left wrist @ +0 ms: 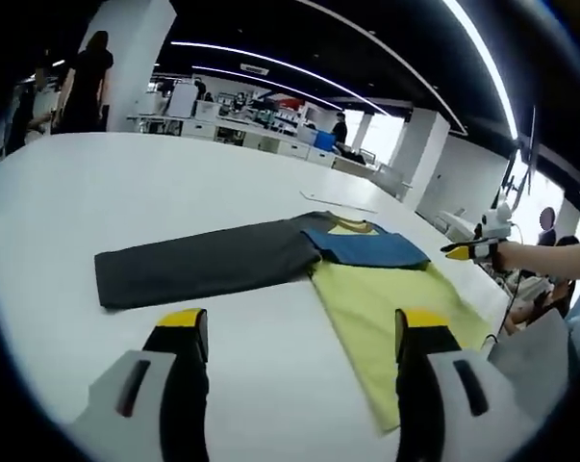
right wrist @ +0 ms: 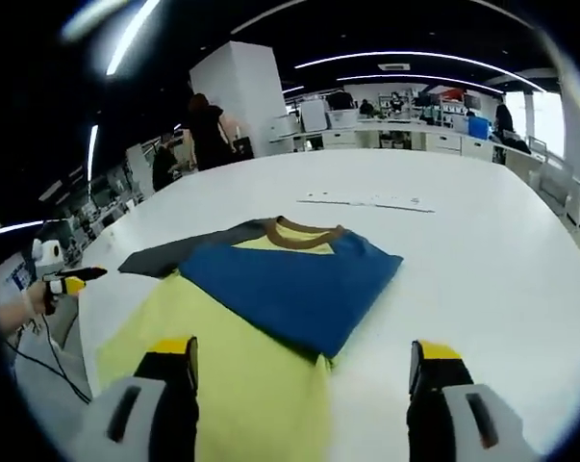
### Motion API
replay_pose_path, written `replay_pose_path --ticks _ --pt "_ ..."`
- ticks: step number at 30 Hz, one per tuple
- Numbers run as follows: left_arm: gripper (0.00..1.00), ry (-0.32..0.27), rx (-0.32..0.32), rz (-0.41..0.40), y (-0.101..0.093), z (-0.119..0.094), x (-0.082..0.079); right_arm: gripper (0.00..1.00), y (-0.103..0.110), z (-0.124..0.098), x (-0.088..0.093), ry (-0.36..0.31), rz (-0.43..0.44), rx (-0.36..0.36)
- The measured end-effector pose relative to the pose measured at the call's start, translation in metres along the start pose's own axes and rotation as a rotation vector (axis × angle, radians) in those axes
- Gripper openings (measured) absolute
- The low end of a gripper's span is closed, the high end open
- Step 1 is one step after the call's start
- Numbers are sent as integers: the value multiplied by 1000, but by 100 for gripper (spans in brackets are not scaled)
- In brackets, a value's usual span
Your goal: Fold the garment on the visible template until the final outline fits inside the template.
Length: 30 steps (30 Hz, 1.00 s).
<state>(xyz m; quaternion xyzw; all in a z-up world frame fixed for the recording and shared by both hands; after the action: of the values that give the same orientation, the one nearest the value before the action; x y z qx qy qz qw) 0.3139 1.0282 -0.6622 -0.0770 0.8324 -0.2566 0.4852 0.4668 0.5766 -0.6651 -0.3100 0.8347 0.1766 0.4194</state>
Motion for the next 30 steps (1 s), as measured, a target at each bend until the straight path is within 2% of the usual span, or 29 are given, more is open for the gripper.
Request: replay_pose_path --ticks 3,6,9,10,11,14,17,18,25,27,28,29,30 --pt "77 0 4 6 0 -2 1 82 -2 2 -1 -12 39 -6" --pt "77 -2 4 7 0 -3 1 69 -4 7 -2 -20 77 -22" --pt "77 -5 3 10 -1 -5 0 63 -10 14 -1 -25 134 -3" --pt "77 -6 4 10 -1 -5 0 59 -12 16 0 -26 135 -4" --pt "77 -8 4 11 -1 -6 0 51 -15 18 2 -22 173 -11" --pt "77 -7 0 6 0 -6 2 37 -22 23 4 -38 294 -2" --pt "77 -1 -5 10 0 -7 4 23 -30 26 7 -34 362 3" --pt "77 3 -5 14 -1 -7 6 20 -30 27 10 -11 368 -7" --pt "77 19 -10 13 0 -7 10 11 -31 34 21 18 453 -27" --pt "77 25 -10 12 0 -7 11 7 -29 35 22 13 493 -45" --pt "77 26 -10 14 -1 -7 11 0 -26 35 21 -1 529 -83" --pt "77 27 -10 15 0 -7 11 0 -27 35 20 -14 547 -63" --pt "77 28 -11 15 0 -7 11 0 -28 34 21 -9 516 -53"
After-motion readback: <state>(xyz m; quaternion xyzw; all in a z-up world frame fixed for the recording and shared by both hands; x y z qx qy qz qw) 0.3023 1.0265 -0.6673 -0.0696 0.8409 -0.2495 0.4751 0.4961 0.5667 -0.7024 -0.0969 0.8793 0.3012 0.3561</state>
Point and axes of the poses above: the point that each gripper's makers call its tool centre point, and the gripper's own axes: z roughly forward along the fingers, y roughly to its left, x roughly out of its underside, the point moved 8 cm from there along -z, roughly backward along the fingers, and after that the axes turned 13 degrees about -z, right-handed, at the moved point
